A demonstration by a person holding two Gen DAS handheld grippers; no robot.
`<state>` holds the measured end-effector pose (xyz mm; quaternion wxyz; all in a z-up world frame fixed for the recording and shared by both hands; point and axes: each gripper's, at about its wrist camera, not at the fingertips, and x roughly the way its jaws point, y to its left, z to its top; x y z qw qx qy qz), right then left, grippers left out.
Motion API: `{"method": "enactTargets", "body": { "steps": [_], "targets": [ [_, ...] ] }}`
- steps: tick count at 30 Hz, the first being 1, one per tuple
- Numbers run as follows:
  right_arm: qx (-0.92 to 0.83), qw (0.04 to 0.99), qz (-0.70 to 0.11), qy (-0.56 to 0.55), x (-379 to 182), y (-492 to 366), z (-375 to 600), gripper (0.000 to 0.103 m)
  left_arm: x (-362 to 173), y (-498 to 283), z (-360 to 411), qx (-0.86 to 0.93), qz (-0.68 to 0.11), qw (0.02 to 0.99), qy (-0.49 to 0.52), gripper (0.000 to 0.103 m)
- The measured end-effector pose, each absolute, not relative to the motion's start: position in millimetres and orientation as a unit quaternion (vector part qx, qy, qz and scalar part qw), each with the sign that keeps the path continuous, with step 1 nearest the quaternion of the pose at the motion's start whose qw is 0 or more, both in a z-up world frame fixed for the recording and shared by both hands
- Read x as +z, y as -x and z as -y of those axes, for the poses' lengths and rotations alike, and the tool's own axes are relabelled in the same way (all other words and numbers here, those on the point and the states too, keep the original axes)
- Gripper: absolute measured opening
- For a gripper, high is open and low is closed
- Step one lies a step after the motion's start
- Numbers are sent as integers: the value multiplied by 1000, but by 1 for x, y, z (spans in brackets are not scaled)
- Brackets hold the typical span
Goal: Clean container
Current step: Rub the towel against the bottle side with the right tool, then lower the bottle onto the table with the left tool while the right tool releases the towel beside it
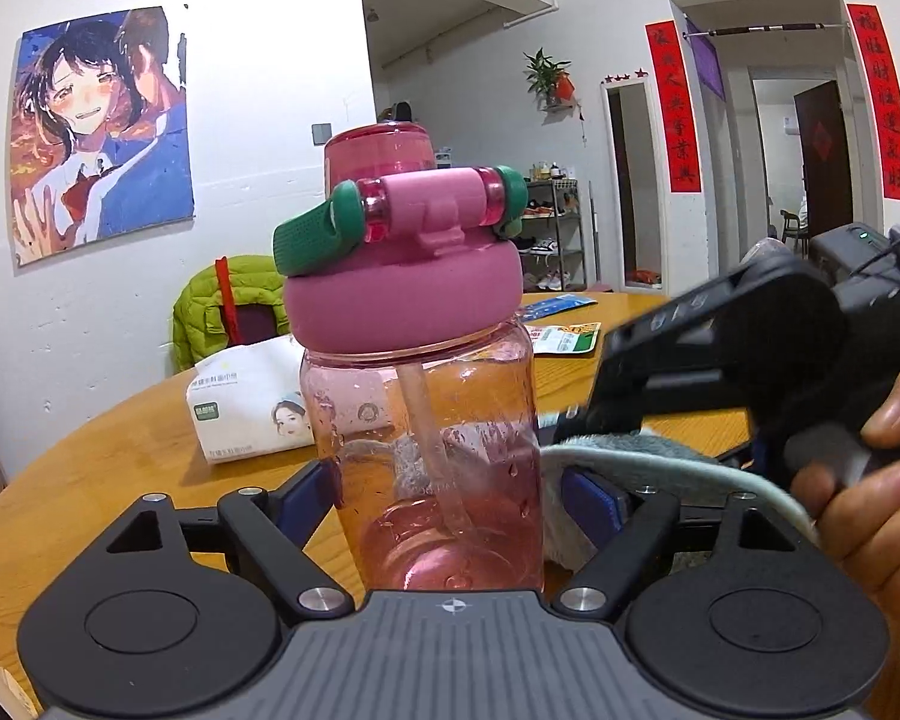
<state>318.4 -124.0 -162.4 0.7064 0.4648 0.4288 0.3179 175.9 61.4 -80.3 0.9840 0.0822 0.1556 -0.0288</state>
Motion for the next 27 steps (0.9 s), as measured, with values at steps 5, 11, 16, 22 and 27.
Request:
{"method": "enactTargets", "body": {
  "steps": [5,11,16,22,27],
  "targets": [
    [369,715,-354,-476,-142,-314,133,34,-84,-180,-64,-30,-154,984,-82,80],
    [391,697,-346,-492,-136,-314,136,35,-84,-179,-60,-29,-155,984,-84,80],
    [318,734,-426,-423,-148,-323,122,35,-85,-176,-56,-30,-155,984,-85,80],
    [264,824,-404,-298,-126,-311,113,47,-84,-172,-54,-28,-160,983,-82,82],
    [232,861,-385,-237,-117,-304,110,57,-81,-168,-55,-32,-167,983,-65,89]
  ]
}}
